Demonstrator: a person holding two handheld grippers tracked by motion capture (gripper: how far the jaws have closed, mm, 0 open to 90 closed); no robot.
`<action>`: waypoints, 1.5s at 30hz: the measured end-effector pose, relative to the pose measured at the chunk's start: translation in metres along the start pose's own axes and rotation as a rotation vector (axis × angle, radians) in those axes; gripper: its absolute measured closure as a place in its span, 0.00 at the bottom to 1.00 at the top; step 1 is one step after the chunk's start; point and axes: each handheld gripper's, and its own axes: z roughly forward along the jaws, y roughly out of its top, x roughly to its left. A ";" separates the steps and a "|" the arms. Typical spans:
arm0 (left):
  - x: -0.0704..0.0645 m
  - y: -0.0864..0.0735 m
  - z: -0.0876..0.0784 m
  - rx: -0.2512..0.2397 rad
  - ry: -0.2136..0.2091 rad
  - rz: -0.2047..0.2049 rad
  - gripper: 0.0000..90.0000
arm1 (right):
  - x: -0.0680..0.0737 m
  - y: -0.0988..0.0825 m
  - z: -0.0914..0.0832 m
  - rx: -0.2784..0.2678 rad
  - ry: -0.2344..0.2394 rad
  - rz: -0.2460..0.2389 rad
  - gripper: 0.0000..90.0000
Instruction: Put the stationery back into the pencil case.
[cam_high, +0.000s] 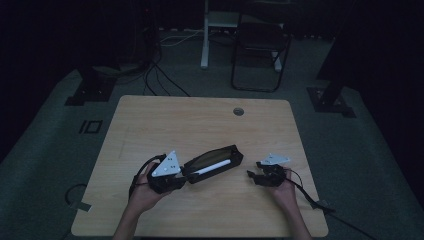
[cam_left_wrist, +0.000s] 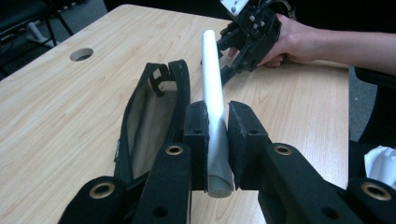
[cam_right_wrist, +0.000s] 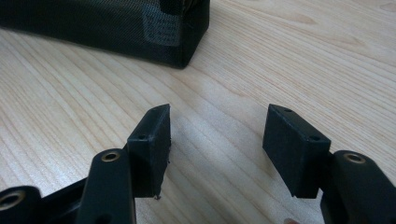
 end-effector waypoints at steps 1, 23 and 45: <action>0.000 0.001 0.000 -0.002 0.001 0.002 0.88 | 0.000 0.000 0.000 0.000 0.000 0.000 0.46; 0.008 0.013 -0.007 -0.034 0.032 0.010 0.88 | 0.000 0.000 0.000 0.000 0.000 -0.001 0.46; 0.019 0.019 -0.008 -0.054 0.045 0.005 0.88 | 0.000 0.000 0.000 0.000 0.000 -0.002 0.46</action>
